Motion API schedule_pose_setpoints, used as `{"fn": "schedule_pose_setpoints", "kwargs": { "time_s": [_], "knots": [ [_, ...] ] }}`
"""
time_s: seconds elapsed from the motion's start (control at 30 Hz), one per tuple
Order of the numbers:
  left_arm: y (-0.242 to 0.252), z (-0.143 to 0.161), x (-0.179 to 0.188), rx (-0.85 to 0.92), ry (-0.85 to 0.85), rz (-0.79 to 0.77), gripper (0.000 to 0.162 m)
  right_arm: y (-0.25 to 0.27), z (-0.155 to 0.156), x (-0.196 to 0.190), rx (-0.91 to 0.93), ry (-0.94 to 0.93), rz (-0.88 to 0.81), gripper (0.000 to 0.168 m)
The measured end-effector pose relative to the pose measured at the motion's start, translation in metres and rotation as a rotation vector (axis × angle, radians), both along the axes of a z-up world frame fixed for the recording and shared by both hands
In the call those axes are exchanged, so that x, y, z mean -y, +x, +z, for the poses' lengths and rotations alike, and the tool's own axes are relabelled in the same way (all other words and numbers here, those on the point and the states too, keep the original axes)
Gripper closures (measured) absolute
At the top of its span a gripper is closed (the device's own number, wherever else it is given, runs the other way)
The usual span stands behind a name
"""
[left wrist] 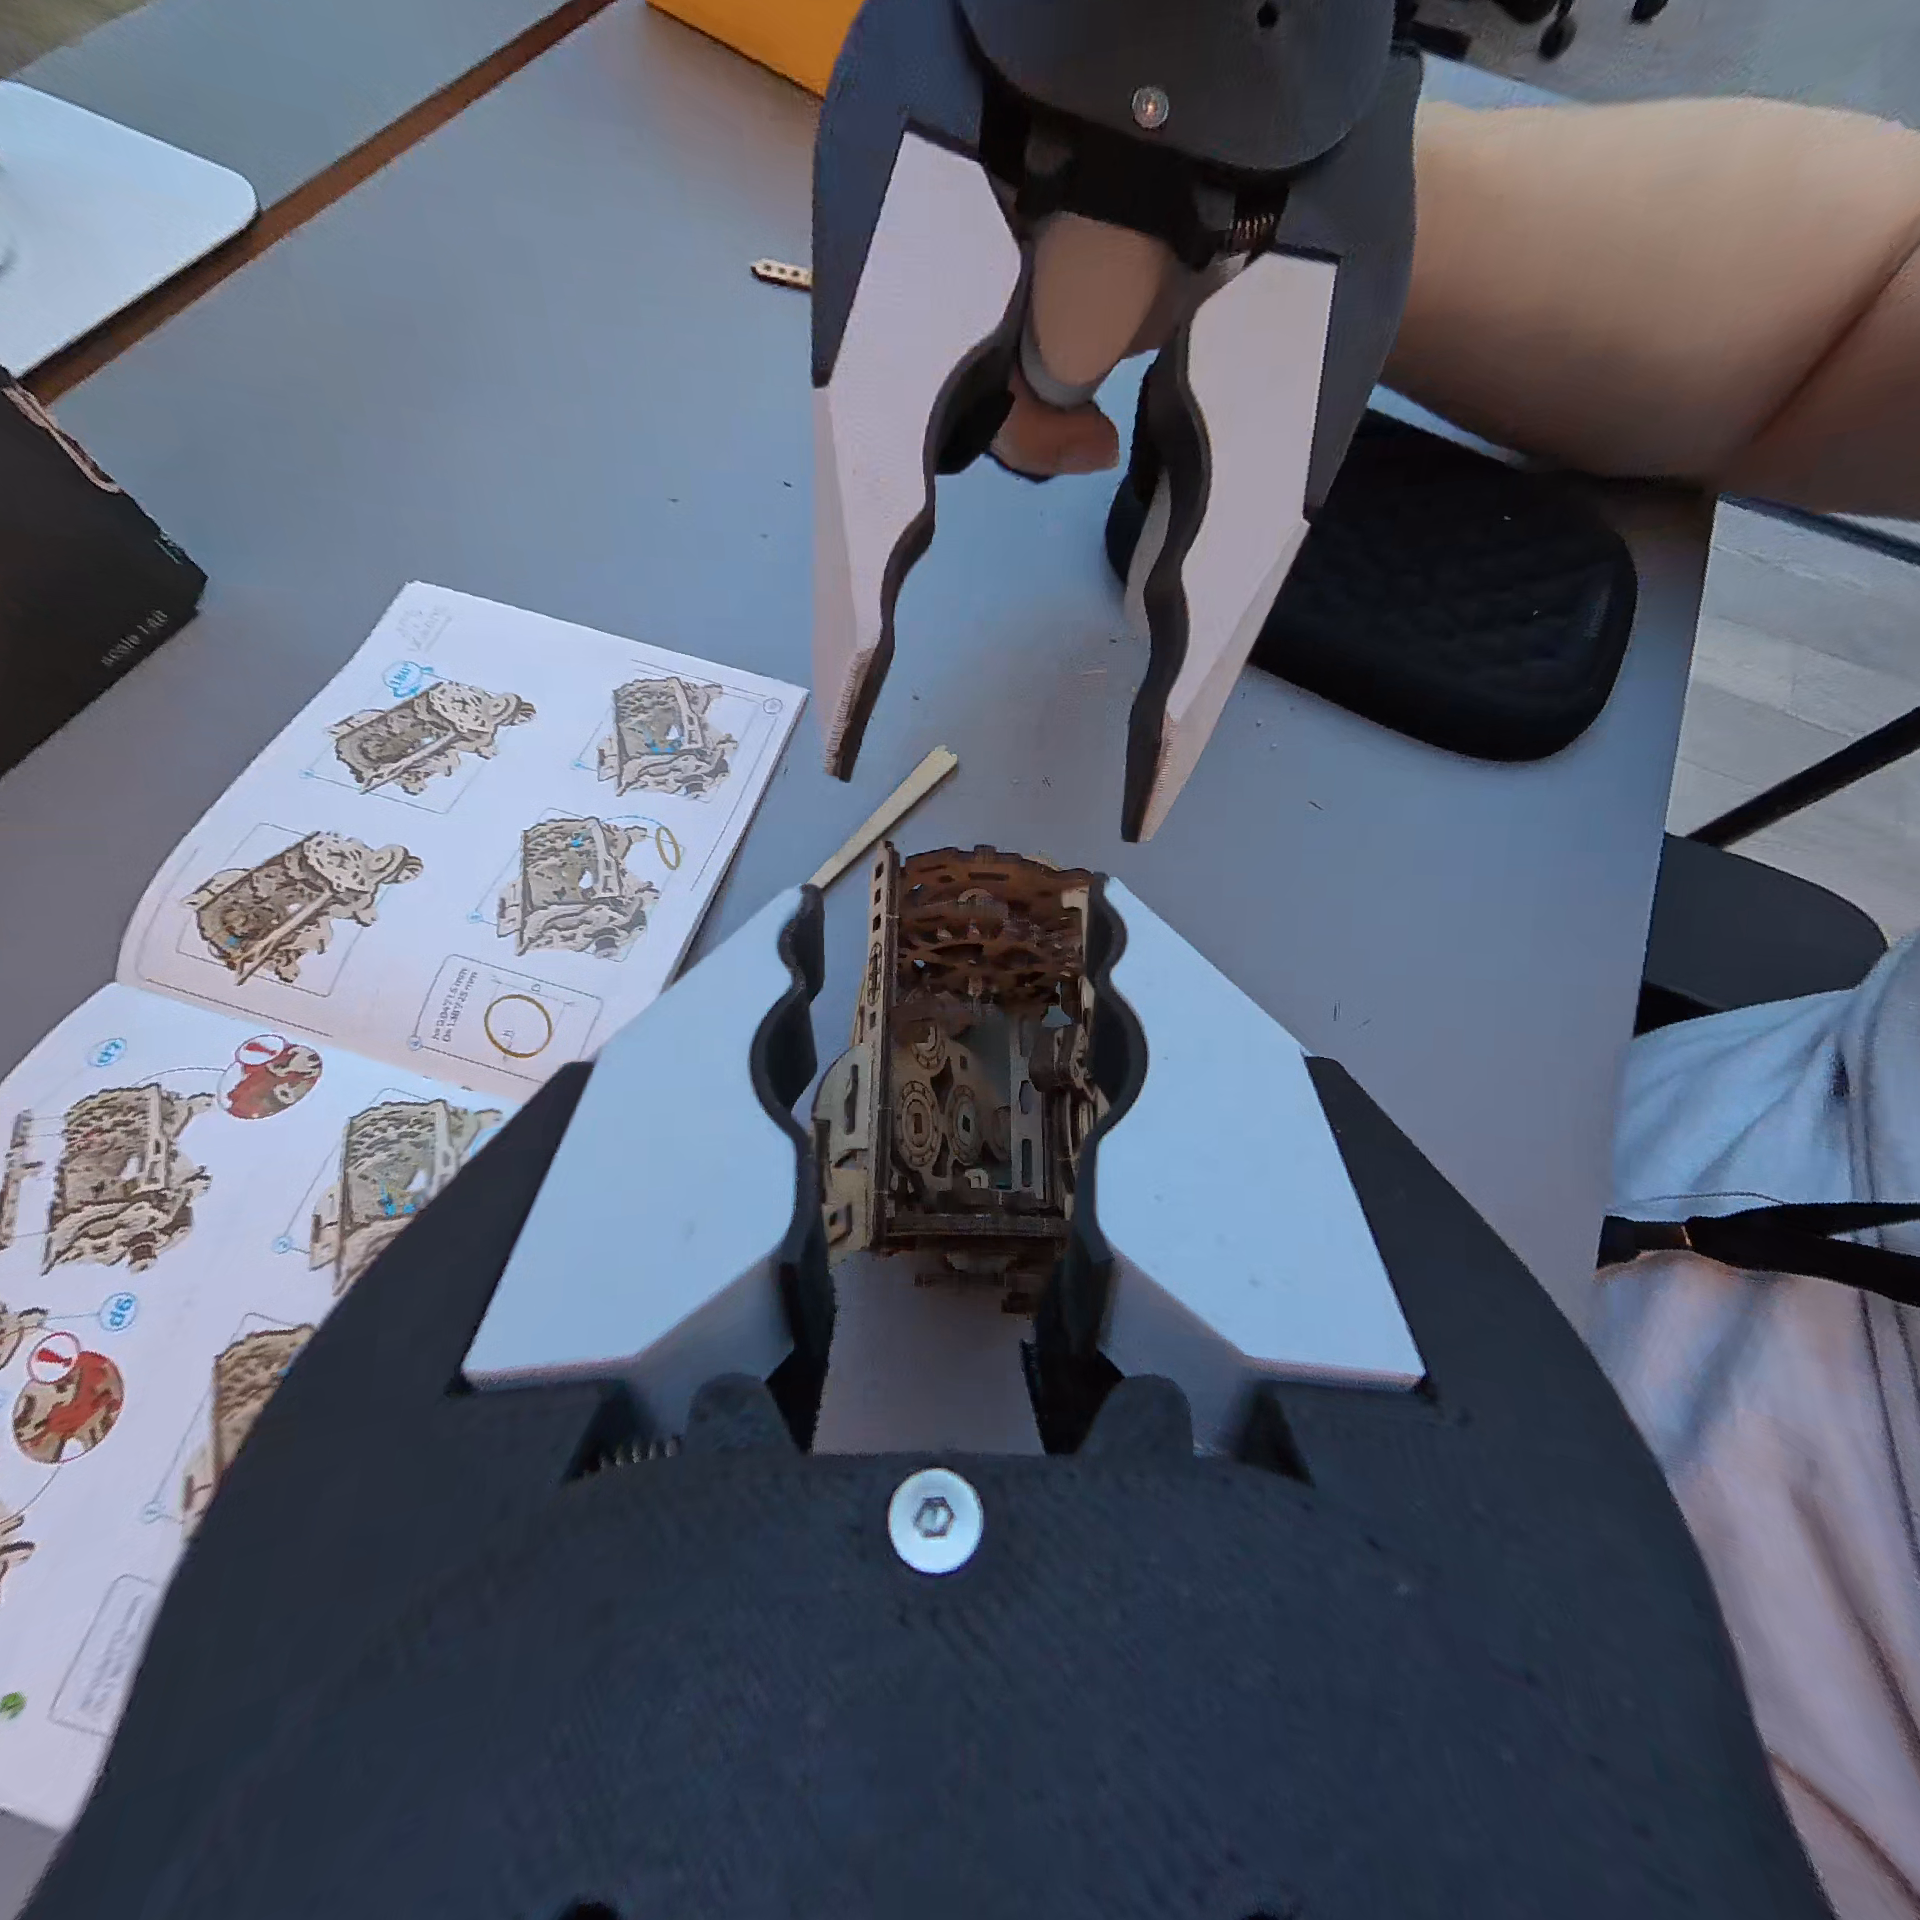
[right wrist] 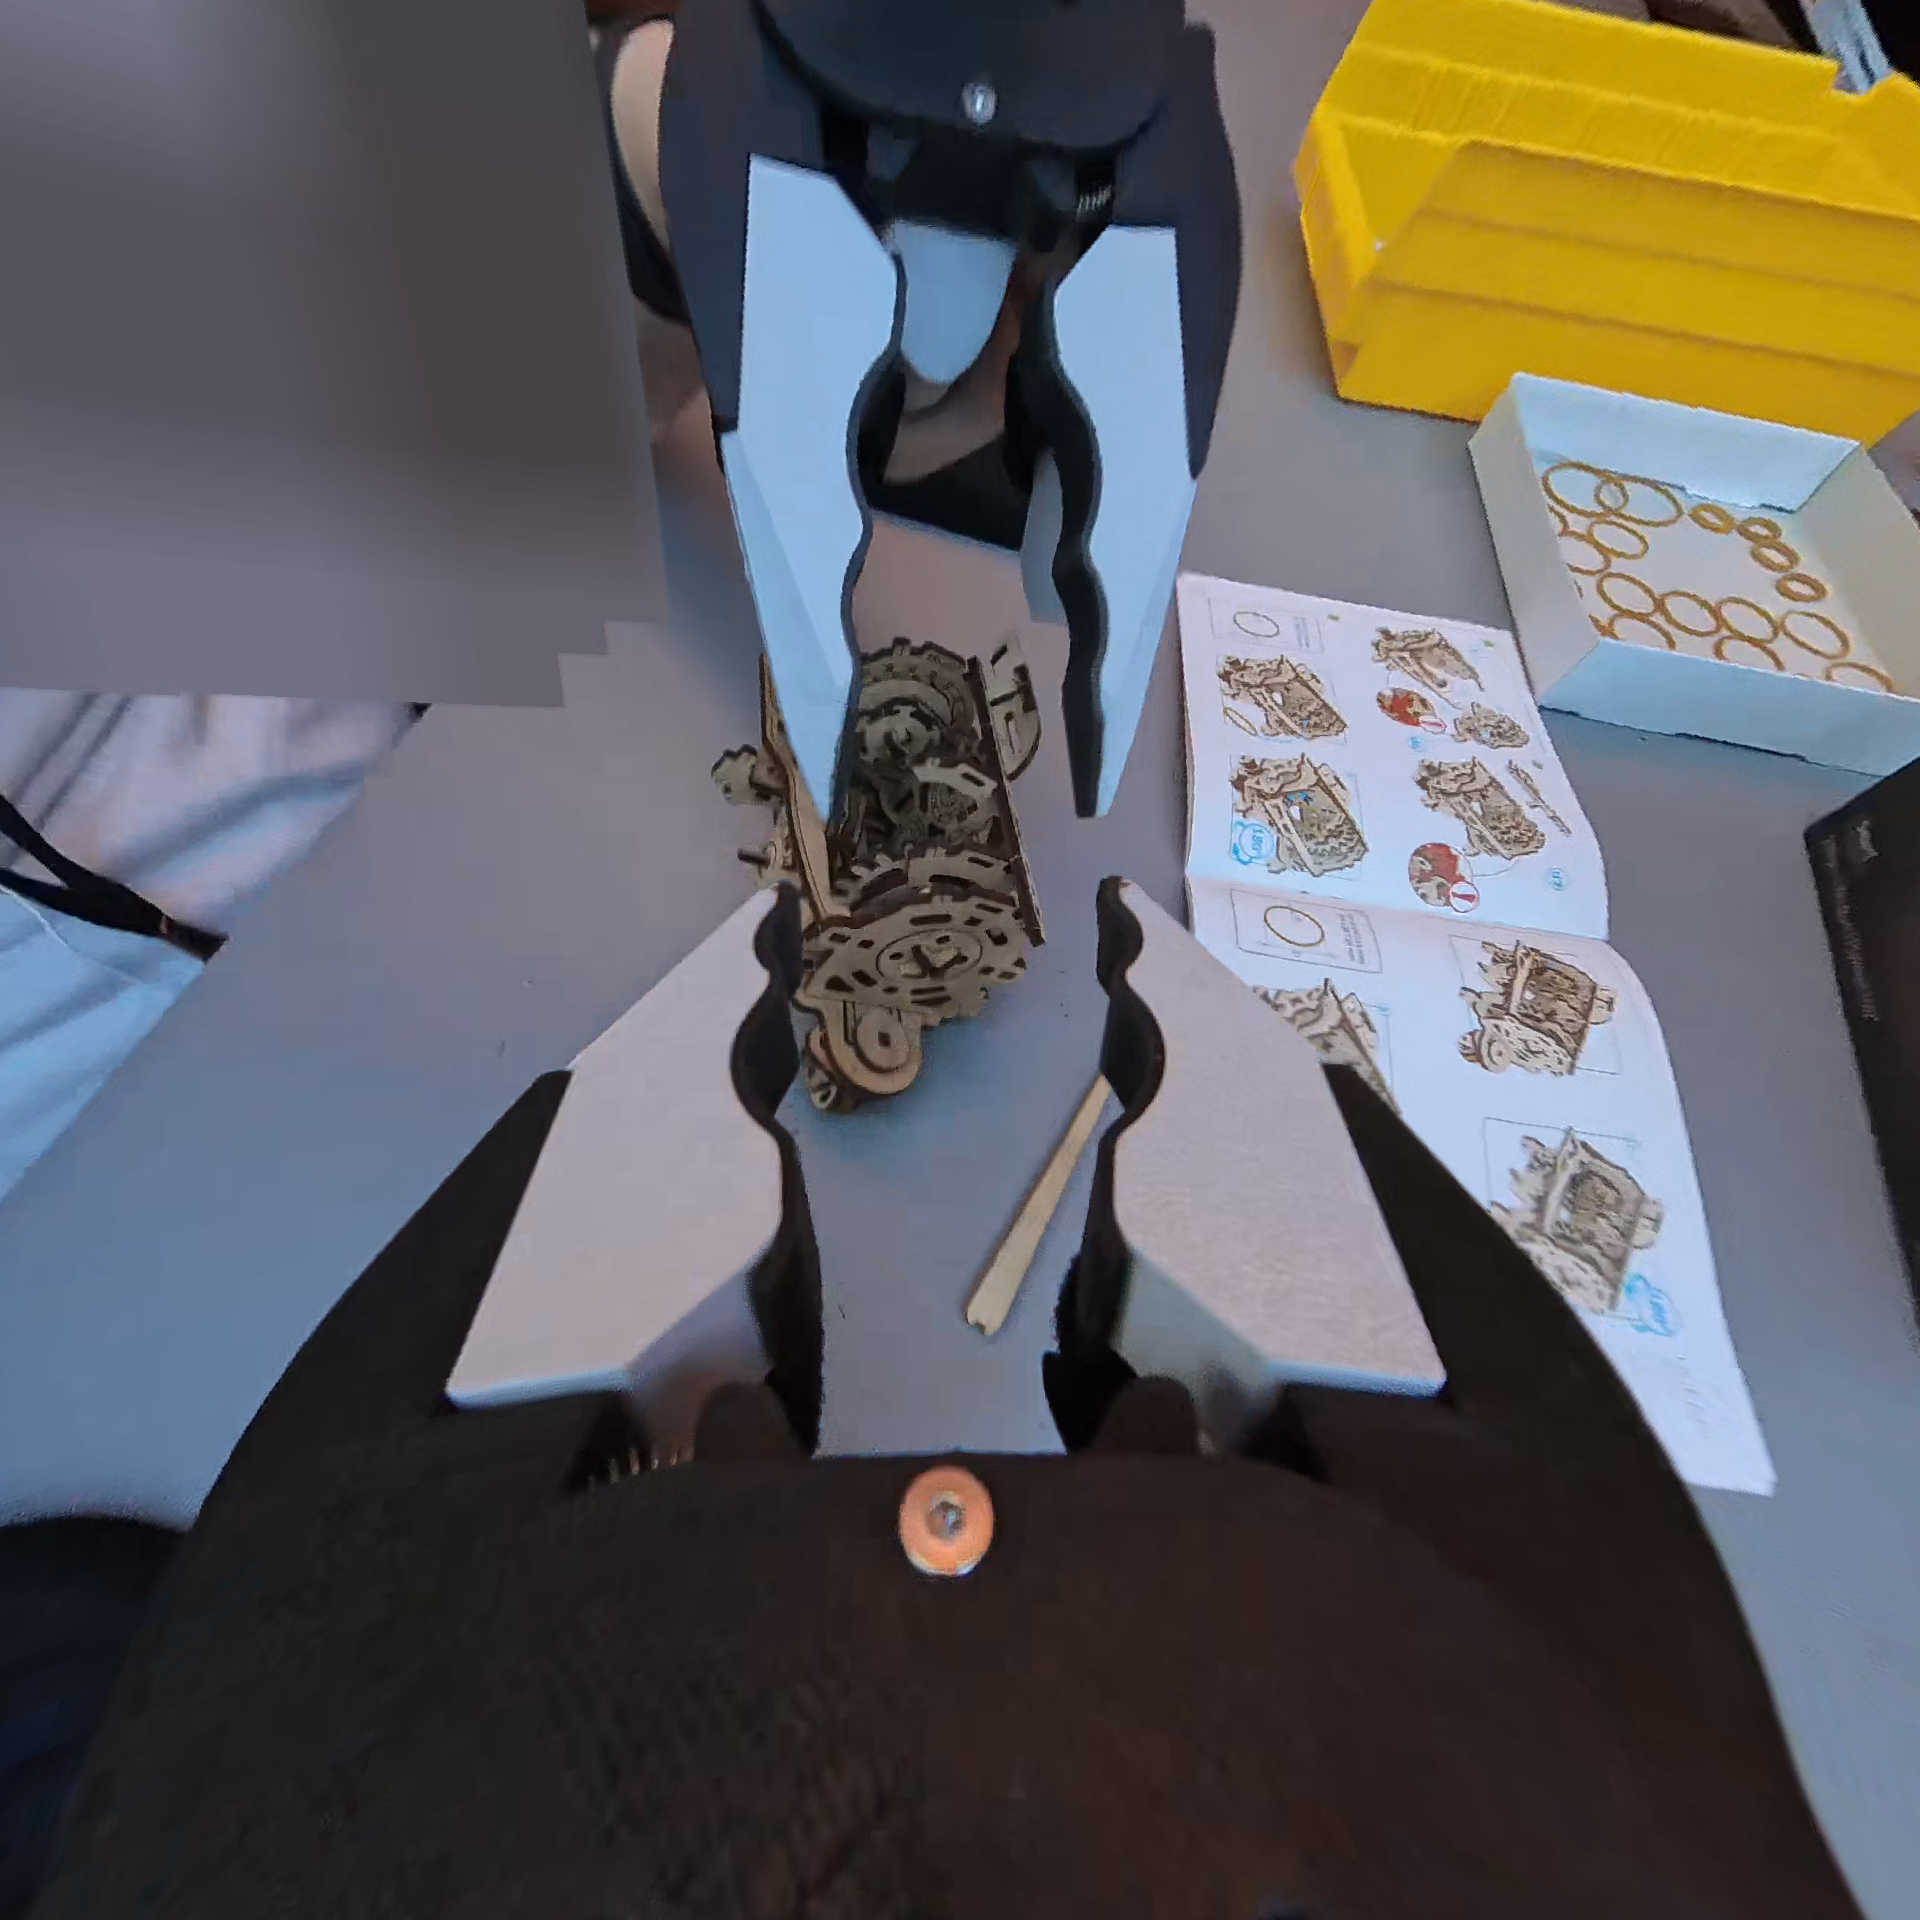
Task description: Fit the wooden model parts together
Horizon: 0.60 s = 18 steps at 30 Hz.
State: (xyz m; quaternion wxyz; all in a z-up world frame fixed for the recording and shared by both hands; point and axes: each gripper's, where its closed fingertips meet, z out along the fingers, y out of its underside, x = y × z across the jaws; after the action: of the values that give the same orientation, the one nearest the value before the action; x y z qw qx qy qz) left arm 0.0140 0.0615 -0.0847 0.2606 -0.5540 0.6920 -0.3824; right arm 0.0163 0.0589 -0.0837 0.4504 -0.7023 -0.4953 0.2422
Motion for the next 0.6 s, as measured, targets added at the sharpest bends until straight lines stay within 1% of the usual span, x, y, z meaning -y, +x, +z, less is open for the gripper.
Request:
{"fn": "schedule_pose_setpoints", "kwargs": {
  "time_s": [0.03, 0.07, 0.1, 0.2, 0.27, 0.33, 0.4, 0.5, 0.6],
  "knots": [
    [0.002, -0.003, 0.000, -0.017, -0.015, 0.002, 0.114, -0.003, 0.004, 0.001, -0.080, -0.013, 0.018, 0.112],
    [0.004, -0.004, 0.000, -0.026, -0.027, 0.005, 0.114, -0.004, 0.005, 0.000, -0.141, -0.036, 0.030, 0.118],
    [0.005, -0.005, 0.000, -0.032, -0.039, 0.006, 0.117, -0.001, 0.003, -0.005, -0.161, -0.061, 0.006, 0.130],
    [0.008, -0.005, -0.003, -0.050, -0.075, 0.029, 0.125, -0.002, -0.006, -0.011, -0.177, -0.153, -0.001, 0.132],
    [0.007, -0.008, -0.002, -0.070, -0.089, 0.031, 0.123, -0.004, -0.008, -0.008, -0.210, -0.207, 0.035, 0.133],
    [0.006, -0.011, -0.001, -0.092, -0.094, 0.032, 0.121, -0.003, -0.011, -0.008, -0.237, -0.253, 0.039, 0.139],
    [0.003, -0.015, 0.001, -0.115, -0.083, 0.025, 0.124, -0.005, -0.008, -0.006, -0.276, -0.263, 0.064, 0.145],
    [0.002, -0.019, 0.004, -0.127, -0.077, 0.008, 0.132, -0.005, -0.009, -0.007, -0.277, -0.283, 0.063, 0.144],
    [0.001, -0.019, 0.004, -0.117, -0.091, 0.006, 0.132, -0.005, -0.010, -0.007, -0.267, -0.248, 0.054, 0.144]
  ]
}}
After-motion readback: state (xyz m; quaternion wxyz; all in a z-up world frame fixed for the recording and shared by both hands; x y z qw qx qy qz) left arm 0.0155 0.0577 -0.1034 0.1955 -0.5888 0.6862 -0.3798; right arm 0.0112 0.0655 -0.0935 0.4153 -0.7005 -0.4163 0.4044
